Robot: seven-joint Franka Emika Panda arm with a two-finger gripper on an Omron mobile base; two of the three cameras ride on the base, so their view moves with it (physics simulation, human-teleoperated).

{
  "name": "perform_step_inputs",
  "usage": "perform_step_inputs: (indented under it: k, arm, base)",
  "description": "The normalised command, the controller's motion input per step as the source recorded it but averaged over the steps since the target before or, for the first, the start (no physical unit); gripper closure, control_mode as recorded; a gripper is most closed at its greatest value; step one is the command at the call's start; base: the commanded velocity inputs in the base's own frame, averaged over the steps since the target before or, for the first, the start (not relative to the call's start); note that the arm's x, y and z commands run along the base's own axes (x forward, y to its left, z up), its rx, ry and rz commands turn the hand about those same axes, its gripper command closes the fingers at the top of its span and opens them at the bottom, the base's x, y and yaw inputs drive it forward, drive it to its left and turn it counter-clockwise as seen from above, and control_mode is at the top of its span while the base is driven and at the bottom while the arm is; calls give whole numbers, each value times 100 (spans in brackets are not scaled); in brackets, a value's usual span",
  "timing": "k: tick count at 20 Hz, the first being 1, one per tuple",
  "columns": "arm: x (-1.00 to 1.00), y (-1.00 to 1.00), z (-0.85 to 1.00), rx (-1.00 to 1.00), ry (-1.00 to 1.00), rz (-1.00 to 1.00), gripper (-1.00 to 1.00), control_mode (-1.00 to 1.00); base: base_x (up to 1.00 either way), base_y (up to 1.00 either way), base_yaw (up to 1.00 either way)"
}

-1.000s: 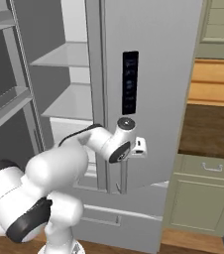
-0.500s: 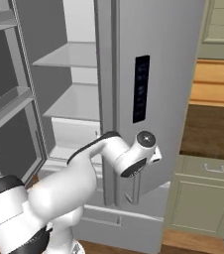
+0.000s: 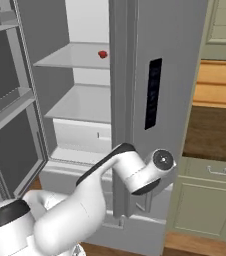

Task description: Take the strawberry from the fridge and place it on top of the pancake, located on the dining counter.

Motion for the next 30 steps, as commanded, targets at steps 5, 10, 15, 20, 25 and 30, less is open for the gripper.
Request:
perform_step_inputs:
  k: [5, 10, 15, 20, 25, 30]
  arm:
    - [-58, -100, 12, 7, -12, 0, -100, -100]
    - [-88, -71, 52, 5, -25, 0, -100, -100]
    - [-90, -39, 90, 0, -41, 0, -100, -100]
    - [-87, 19, 58, 0, -33, 0, -100, -100]
    - [-12, 100, 14, -8, -27, -10, -100, -100]
    - [24, 100, 19, -24, -12, -13, -100, -100]
  base:
    - [0, 0, 0]
    - [0, 0, 0]
    - [0, 0, 0]
    - [0, 0, 0]
    - [0, 0, 0]
    - [0, 0, 0]
